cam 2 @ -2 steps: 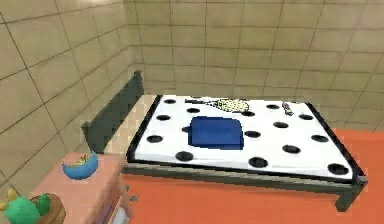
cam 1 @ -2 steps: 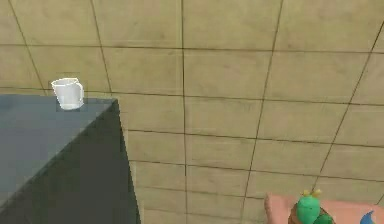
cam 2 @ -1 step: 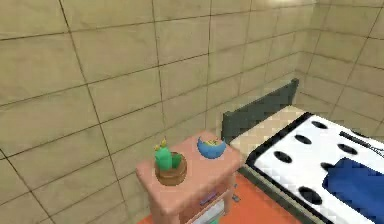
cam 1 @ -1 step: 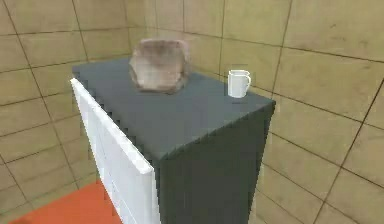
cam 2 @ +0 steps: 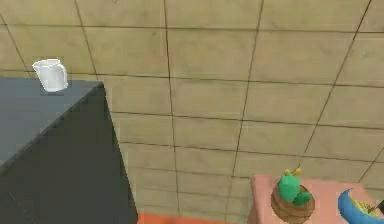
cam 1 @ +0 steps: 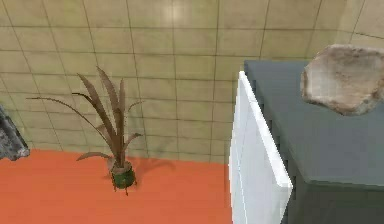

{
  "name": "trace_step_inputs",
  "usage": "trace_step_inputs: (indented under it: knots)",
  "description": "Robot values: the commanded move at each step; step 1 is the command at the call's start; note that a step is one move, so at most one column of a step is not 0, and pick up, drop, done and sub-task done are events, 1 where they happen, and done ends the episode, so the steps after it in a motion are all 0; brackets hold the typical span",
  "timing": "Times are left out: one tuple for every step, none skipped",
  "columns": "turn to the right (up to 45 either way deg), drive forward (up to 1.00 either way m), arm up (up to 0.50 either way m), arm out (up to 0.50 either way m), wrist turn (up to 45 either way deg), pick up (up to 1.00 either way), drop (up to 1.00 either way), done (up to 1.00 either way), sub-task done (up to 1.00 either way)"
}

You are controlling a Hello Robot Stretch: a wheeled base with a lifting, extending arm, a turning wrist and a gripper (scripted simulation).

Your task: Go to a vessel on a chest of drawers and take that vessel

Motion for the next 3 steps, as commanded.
trace_step_inputs:
  knots:
    - [-27.0, 0.00, 0.00, 0.00, 0.0, 0.00, 0.00, 0.00, 0.00]
    - [45.0, 0.00, 0.00, 0.00, 0.0, 0.00, 0.00, 0.00, 0.00]
    - [45.0, 0.00, 0.00, 0.00, 0.0, 0.00, 0.00, 0.00, 0.00]
